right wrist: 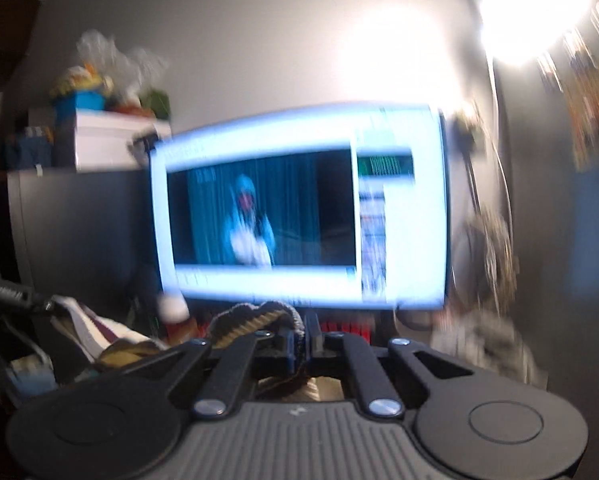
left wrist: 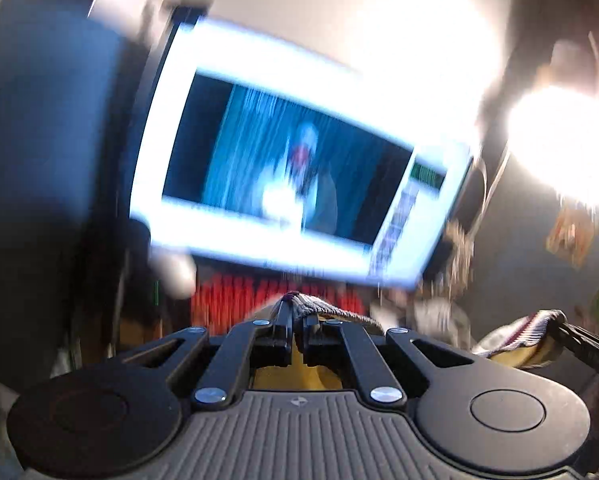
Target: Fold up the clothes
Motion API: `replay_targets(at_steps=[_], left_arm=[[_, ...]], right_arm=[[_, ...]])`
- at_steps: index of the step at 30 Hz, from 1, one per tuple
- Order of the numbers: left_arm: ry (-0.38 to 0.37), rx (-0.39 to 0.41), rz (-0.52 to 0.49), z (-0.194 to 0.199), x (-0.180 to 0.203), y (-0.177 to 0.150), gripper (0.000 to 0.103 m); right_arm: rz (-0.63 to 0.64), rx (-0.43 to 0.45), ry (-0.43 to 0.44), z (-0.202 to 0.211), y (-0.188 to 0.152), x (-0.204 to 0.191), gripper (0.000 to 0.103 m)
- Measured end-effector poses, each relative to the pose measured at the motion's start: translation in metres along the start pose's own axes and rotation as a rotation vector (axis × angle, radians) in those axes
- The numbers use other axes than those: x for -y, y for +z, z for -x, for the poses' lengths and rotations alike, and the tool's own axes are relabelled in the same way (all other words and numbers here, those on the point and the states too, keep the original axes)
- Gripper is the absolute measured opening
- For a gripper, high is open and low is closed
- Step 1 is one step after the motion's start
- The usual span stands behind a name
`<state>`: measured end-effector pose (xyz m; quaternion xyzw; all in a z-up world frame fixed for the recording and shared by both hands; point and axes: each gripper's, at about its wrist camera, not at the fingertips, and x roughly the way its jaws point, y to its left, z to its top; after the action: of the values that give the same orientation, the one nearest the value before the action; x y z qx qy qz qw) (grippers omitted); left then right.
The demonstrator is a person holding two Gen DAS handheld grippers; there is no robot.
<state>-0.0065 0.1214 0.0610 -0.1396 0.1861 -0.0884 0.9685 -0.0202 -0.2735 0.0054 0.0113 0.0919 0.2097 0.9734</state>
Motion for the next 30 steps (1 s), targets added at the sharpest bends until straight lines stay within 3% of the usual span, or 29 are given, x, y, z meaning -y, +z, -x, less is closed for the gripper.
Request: replay_targets(at_steps=[6, 11, 14, 17, 19, 21, 26, 30], left_arm=[[0.076, 0.113, -0.093, 0.016, 0.054, 0.114, 0.004], [0.092, 0.154, -0.133, 0.037, 0.093, 0.169, 0.004], [0.081, 0.158, -0.158, 0.048, 0.113, 0.183, 0.004], [0.156, 0.199, -0.191, 0.053, 0.123, 0.192, 0.004], [0.175, 0.227, -0.163, 0.059, 0.121, 0.201, 0.004], [0.153, 0.231, -0.149, 0.065, 0.123, 0.208, 0.004], [0.120, 0.121, -0.087, 0.053, 0.120, 0.225, 0.004], [0.116, 0.086, -0.063, 0.034, 0.115, 0.229, 0.004]], right_arm=[[0.142, 0.030, -0.105, 0.004, 0.113, -0.012, 0.004], [0.144, -0.003, -0.199, 0.009, 0.173, -0.007, 0.004], [0.114, -0.047, -0.235, 0.010, 0.202, -0.001, 0.004], [0.108, -0.089, -0.225, 0.011, 0.218, -0.002, 0.004], [0.146, -0.068, -0.226, 0.016, 0.221, -0.008, 0.004], [0.101, -0.012, -0.274, 0.025, 0.233, -0.001, 0.003], [0.003, 0.006, -0.265, 0.032, 0.252, 0.012, 0.003], [-0.041, 0.019, -0.272, 0.029, 0.264, 0.022, 0.003]])
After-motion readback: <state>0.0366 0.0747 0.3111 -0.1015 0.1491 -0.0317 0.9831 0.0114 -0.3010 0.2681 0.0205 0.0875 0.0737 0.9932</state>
